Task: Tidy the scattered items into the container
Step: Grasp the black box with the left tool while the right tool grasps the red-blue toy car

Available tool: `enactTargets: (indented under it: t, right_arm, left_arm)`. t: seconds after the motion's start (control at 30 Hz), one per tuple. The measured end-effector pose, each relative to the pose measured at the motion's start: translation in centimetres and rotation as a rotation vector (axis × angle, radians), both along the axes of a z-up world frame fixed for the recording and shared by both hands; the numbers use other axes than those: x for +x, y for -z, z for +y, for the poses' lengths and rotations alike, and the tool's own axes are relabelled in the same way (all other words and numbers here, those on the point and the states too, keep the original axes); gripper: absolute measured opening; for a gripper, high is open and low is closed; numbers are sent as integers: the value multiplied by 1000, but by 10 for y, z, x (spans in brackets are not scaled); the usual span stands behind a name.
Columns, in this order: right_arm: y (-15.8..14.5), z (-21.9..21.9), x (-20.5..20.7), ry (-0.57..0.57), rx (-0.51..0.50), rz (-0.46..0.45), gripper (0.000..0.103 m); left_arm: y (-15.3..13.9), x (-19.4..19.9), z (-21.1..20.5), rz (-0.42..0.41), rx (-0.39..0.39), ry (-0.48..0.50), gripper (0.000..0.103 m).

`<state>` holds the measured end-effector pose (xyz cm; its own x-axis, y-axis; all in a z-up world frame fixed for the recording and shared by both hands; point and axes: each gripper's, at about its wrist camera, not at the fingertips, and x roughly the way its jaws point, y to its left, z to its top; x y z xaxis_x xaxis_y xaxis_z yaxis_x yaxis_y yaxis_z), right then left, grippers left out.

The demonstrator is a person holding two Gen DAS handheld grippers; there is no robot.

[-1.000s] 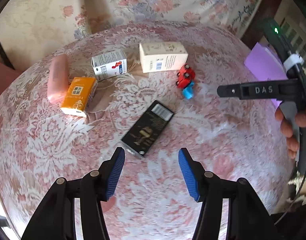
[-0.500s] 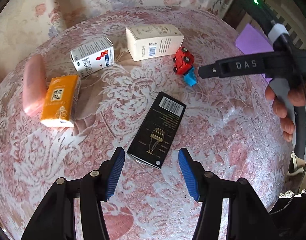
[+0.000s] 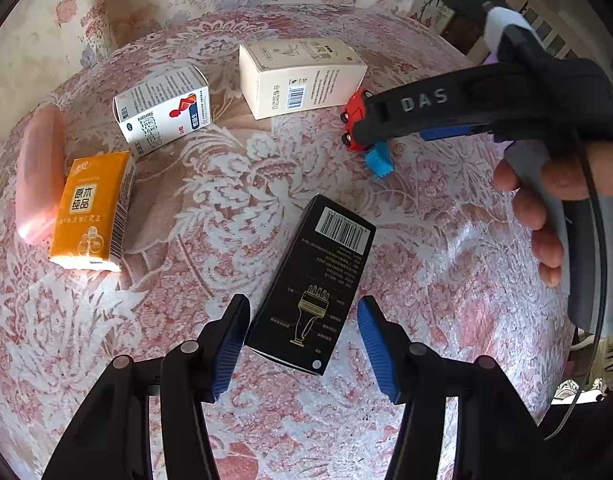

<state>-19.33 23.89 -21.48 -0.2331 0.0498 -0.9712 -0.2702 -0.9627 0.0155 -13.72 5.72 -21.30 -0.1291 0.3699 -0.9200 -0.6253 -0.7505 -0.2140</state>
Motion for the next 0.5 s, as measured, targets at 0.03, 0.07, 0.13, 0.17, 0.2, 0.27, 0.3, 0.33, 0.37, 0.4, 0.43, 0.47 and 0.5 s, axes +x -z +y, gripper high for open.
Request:
enactTargets:
  t: [0.03,0.07,0.13,0.17,0.2,0.27,0.3,0.33,0.37,0.4,0.43,0.47,0.5]
  right_arm:
    - [2,-1,-1,-1,-1,-1,78]
    - [3,-1,-3,-3,-2,0,78]
    - [5,-4,-6,-12,11,6,78]
    - [5,-6,-8,-18,21,8,78]
    - [6,-8,-10,-28,32,10,78]
    - [6,-13,-12,-55,55,16,78]
    - [7,-16,-13,-73,66,20,77]
    - [7,-20,-13,-94,79,26,76]
    - [6,-23,-14,-114,93,32,70]
    - [7,-25,-14,-132,88,32,53]
    - [9,-26,-14,-150,68,25,45]
    - [10,-28,-14,-163,57,25,40]
    - [10,-29,-14,-171,56,32,38]
  left_arm:
    - [1,0,0,-2,0,-1,57]
    - [1,-1,1,-4,-1,-3,56]
    - [3,-1,2,-8,-2,-6,55]
    - [4,-1,2,-10,-2,-7,52]
    - [4,-1,2,-12,-3,-11,50]
    - [5,-1,2,-12,-5,-27,48]
    - [5,0,1,-13,-5,-41,48]
    - [5,0,1,-17,-2,-59,47]
    - [5,0,0,-20,1,-78,47]
    - [5,0,-1,-24,3,-98,47]
    - [5,0,-2,-27,5,-122,47]
    - [5,1,-4,-30,8,-148,46]
    - [5,1,-5,-32,11,-174,46]
